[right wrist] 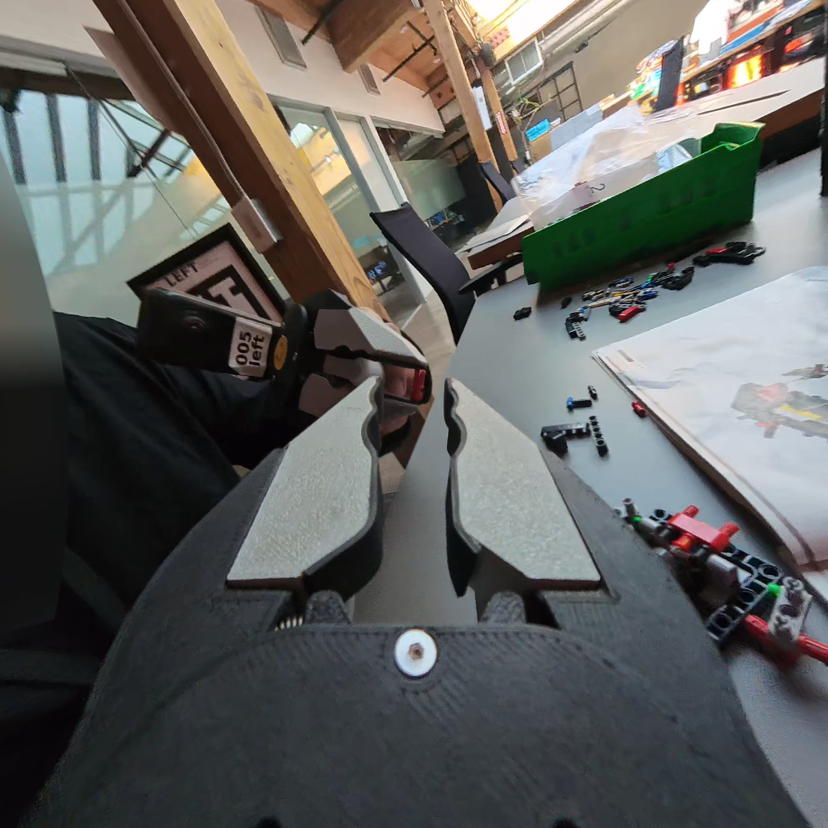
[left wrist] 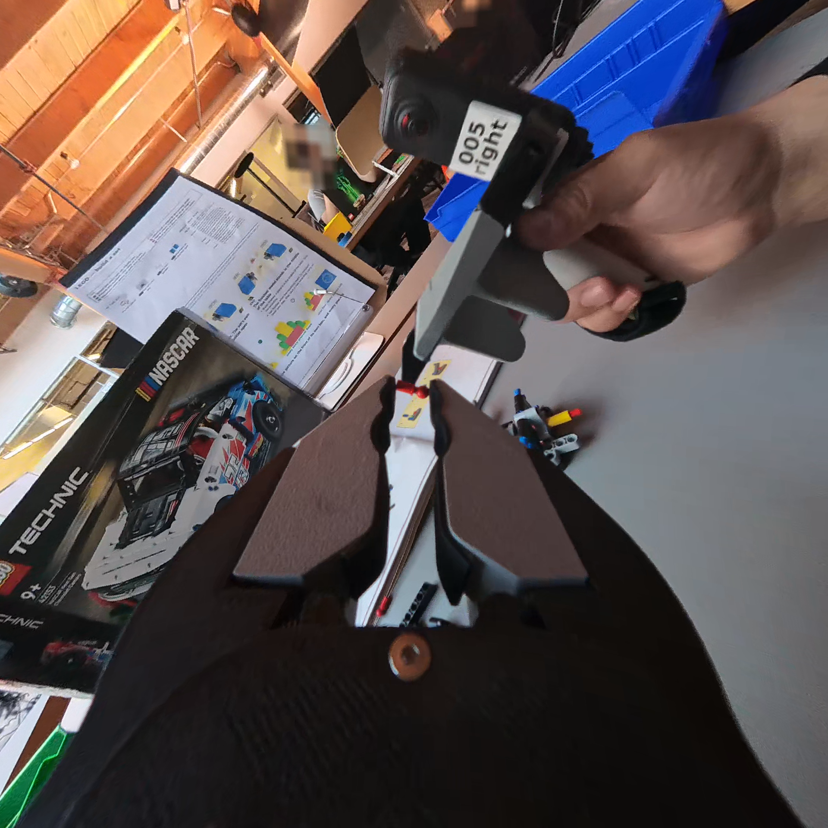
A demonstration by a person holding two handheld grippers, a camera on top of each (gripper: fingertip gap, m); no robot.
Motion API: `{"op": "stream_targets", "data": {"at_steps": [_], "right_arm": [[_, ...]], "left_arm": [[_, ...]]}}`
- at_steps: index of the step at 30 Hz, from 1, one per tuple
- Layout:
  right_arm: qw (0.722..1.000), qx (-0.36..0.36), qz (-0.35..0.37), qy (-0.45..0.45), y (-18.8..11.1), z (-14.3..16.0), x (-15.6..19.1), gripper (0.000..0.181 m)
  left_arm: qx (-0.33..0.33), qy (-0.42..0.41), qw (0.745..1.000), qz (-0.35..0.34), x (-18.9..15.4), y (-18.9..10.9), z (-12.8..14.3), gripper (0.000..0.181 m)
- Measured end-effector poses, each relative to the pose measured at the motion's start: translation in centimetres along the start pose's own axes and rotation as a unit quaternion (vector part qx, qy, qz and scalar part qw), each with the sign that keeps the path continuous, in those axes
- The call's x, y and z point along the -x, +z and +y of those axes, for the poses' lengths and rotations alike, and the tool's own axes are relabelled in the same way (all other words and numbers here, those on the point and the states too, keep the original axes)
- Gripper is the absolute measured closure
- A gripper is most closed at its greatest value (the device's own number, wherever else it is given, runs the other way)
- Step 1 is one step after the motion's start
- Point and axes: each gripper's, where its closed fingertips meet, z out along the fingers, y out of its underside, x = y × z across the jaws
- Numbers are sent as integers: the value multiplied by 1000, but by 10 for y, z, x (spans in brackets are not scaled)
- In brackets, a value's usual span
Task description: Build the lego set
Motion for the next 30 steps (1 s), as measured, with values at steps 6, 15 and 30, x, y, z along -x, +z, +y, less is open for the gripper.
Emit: {"op": "stream_targets", "data": {"at_steps": [6, 15, 30], "right_arm": [[1000, 10, 0, 7, -2, 6, -3, 174], [999, 32, 10, 9, 0, 13, -8, 179], [949, 298, 86, -61, -15, 80, -21, 179]], "left_arm": [[-3, 11, 1000, 4, -8, 6, 1, 169], [-8, -3, 1000, 6, -8, 9, 5, 168], [102, 38, 968, 226, -67, -2, 57, 168]]}}
